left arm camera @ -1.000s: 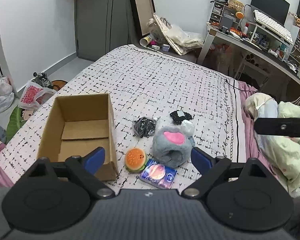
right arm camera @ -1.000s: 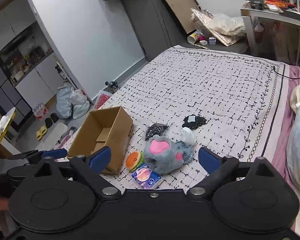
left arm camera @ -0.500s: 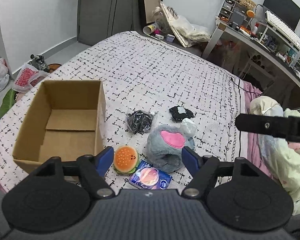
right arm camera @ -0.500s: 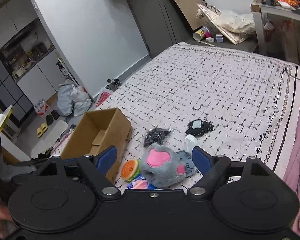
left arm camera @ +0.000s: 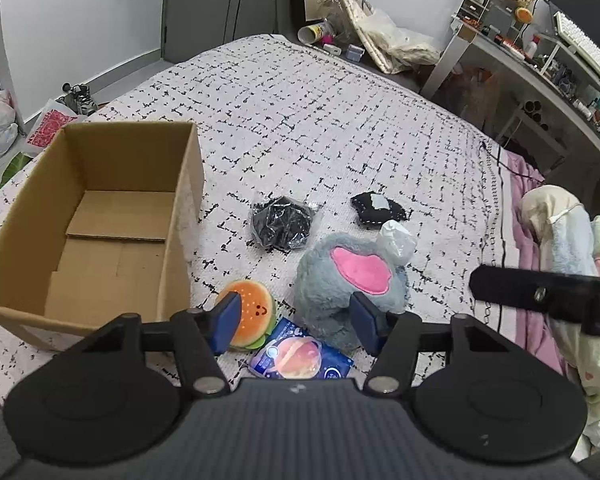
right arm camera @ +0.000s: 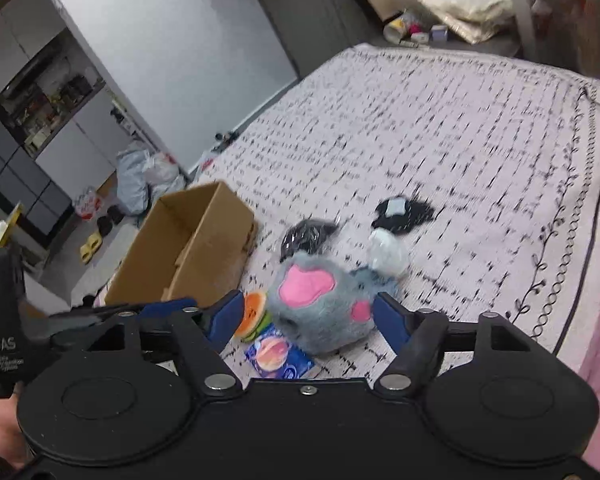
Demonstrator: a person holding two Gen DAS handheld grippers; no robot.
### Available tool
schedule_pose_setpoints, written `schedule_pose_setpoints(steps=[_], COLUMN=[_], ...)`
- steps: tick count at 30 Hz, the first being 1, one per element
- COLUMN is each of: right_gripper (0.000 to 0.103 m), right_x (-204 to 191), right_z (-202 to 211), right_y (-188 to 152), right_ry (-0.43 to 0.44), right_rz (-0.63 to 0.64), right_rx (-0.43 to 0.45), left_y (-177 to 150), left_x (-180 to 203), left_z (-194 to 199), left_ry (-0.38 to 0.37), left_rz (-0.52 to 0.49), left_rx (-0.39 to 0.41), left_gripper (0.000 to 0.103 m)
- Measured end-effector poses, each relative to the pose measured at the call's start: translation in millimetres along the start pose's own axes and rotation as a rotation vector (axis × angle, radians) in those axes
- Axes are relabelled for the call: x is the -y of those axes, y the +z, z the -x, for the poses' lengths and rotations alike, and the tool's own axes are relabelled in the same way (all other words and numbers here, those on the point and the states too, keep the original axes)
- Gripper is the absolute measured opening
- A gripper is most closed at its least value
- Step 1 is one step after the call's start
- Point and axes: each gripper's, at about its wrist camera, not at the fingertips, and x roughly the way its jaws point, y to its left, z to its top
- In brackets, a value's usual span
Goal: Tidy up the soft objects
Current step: 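Move both grippers toward the grey plush with pink ears, then close both grippers on the grey plush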
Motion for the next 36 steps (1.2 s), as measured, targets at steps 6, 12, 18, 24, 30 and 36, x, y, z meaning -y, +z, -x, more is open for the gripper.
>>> schedule_pose_setpoints(steps=[6,12,18,24,30,36], right_gripper=[0.06,0.06,0.059,0.059,0.059,0.057], right_x=[12,14,18,17,23,42], right_z=[-20,-50,-69,-84,-86,-83], right_y=[-4,-3,-1,-5,-2,5], right_ry=[-0.015,-0.022,-0.022,-0.027,-0.023,0.005], right_rz=[-0.03,-0.016,-0.029,-0.005,-0.038,-0.165], right_rx=[-0.062,-0.136,-0.177,-0.216,-0.196,-0.15], left_y=[-1,-3,-4,-4,4,17], left_x=[3,6,6,1,-2,2], left_z=[-21,-36,-44,-54,-58,-63], left_ry=[0.007,0.008,0.02,0.014,-0.024,-0.077], left_rz=[0.002,-0.012,-0.022,-0.009,0.006,0.024], left_rx=[-0.027,-0.051,-0.061,-0.073,-0.057,-0.047], left_gripper=[0.049,0.045,0.041,0.034,0.034,0.034])
